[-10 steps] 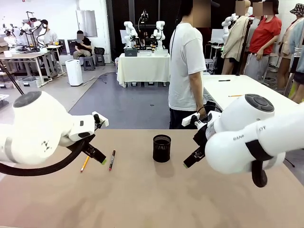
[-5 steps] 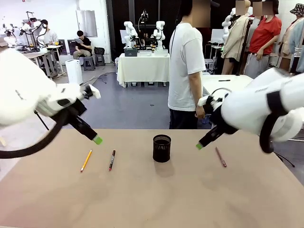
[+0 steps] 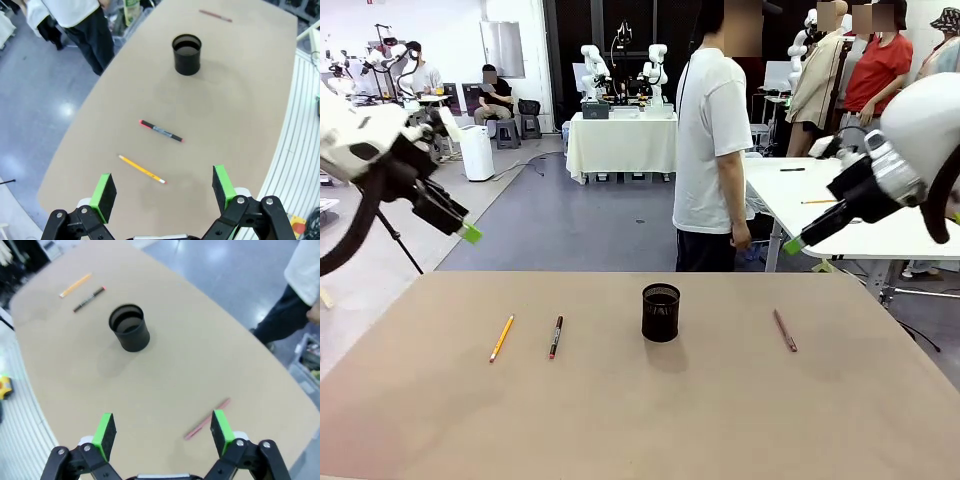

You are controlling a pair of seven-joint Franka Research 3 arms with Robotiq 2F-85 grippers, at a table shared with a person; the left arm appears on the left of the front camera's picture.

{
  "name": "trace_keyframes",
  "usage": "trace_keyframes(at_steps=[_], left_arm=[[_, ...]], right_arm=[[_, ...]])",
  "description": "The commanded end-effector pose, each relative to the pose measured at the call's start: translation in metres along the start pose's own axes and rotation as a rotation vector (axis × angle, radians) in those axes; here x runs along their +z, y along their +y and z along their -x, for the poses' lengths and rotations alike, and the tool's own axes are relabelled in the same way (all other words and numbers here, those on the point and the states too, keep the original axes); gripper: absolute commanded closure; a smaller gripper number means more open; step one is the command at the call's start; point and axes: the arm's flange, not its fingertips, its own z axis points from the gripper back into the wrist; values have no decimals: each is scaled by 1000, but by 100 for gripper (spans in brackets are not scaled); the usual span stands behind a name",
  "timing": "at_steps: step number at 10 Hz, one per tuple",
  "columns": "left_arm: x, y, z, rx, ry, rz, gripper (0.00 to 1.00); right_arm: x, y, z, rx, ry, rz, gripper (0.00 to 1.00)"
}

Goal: Place the pens into the pen holder.
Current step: Pick up a writing instrument from the table and place it into the Pen holder.

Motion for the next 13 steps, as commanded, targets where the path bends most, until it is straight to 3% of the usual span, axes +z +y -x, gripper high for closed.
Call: trace_keyframes(at_steps=[1,6,9,13], left_arm=[[14,16,16,-49,-56,-20,0],[48,44,31,-34,-110,-58,0],[54,59,32,17,-118,-81,0],[69,75,20,45,-116,-104,0]], right_arm=[[26,-44,-6,-33,-32,-95,0],[116,-69,-22,-16,-64,43,0],[142,-56,-14,85,-103,84,0],[150,-42,-10,94,-95,114,0]])
